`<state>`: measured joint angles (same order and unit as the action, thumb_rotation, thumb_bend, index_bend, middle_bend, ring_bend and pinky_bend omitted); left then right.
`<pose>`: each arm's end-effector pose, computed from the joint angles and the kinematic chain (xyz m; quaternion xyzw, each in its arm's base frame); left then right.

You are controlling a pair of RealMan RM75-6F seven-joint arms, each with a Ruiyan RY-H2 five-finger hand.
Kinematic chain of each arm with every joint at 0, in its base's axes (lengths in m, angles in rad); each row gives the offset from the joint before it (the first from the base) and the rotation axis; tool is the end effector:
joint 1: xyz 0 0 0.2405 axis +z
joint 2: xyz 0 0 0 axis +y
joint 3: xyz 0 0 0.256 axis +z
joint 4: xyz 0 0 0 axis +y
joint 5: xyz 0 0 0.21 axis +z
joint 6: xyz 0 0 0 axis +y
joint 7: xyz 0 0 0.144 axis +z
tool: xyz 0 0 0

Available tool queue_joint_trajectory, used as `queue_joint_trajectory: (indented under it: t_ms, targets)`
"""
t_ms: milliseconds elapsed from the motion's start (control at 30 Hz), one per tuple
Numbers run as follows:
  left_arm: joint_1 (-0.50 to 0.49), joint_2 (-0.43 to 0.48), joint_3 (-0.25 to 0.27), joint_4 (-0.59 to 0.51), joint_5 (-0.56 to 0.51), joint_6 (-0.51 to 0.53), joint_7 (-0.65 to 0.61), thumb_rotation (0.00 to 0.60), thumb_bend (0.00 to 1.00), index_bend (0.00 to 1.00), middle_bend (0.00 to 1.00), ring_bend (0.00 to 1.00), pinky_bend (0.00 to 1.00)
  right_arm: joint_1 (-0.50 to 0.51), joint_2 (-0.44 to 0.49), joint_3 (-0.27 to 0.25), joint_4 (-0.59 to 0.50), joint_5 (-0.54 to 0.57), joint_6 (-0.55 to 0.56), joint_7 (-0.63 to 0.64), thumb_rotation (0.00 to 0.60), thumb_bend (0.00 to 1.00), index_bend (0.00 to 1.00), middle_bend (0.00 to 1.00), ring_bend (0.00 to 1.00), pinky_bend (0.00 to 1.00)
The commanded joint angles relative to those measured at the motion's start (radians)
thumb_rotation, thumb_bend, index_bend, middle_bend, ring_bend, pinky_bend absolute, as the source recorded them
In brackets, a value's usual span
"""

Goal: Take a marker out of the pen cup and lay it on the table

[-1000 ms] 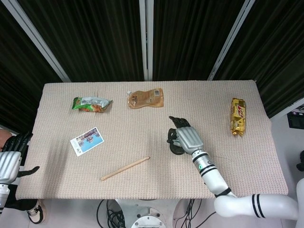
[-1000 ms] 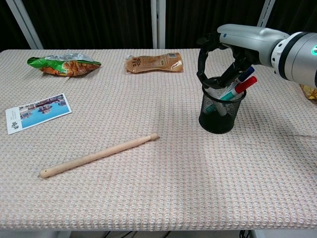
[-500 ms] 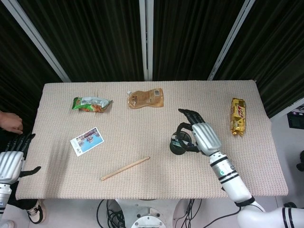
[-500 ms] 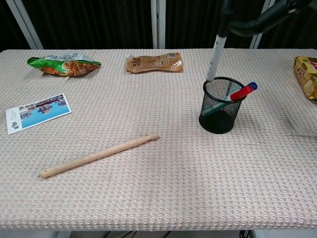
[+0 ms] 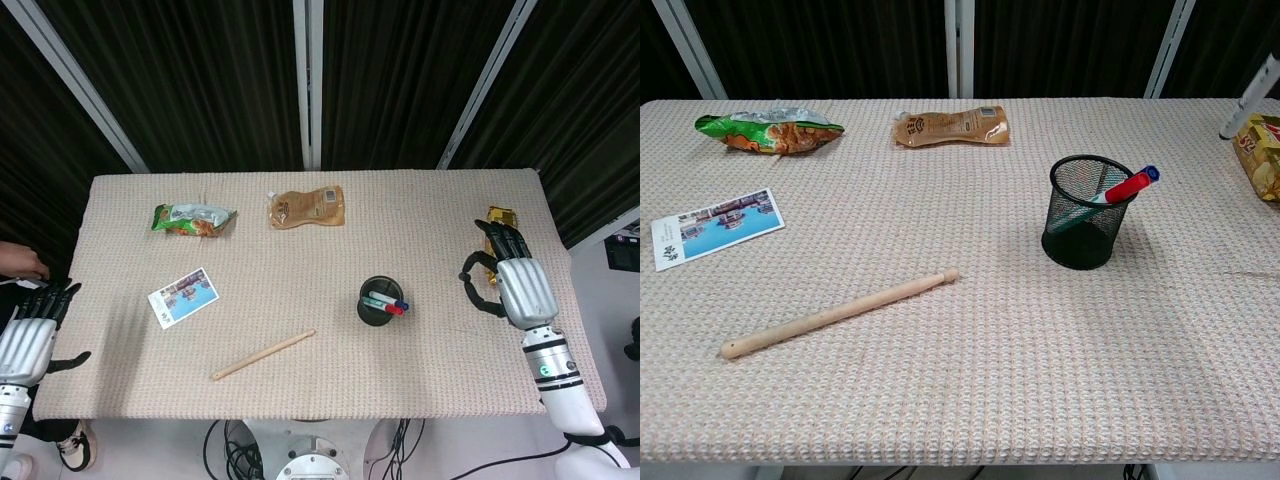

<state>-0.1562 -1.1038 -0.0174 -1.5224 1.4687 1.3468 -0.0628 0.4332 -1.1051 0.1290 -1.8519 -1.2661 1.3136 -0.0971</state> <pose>-0.3324 0.1980 0.1545 -0.6299 -0.4096 -0.3402 0.5654 -0.2094 -0.2772 0.1378 0.6132 -0.4101 0.4555 0.4983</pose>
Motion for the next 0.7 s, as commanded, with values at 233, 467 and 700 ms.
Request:
queue_joint_trajectory:
  t_ms: [233,467,700]
  targets:
    - [-0.002,0.002,0.0,-0.005,-0.003,-0.004,0.01,0.6,0.11,0.04,0.0,0.0,0.0,-0.033,-0.171,-0.079,0.248,0.019,-0.118,0.022,0.6,0.36,0.67,0.05,0.0,0.0]
    - [-0.002,0.0,0.0,-0.002,-0.005,-0.005,0.008,0.6,0.11,0.04,0.0,0.0,0.0,-0.033,-0.143,-0.11,0.225,-0.038,-0.17,0.049,0.6,0.18,0.0,0.0,0.0,0.0]
    - [-0.004,0.005,-0.001,-0.007,-0.001,-0.001,0.006,0.6,0.11,0.04,0.0,0.0,0.0,-0.107,-0.107,-0.116,0.227,-0.199,0.008,0.168,0.6,0.09,0.0,0.0,0.0,0.0]
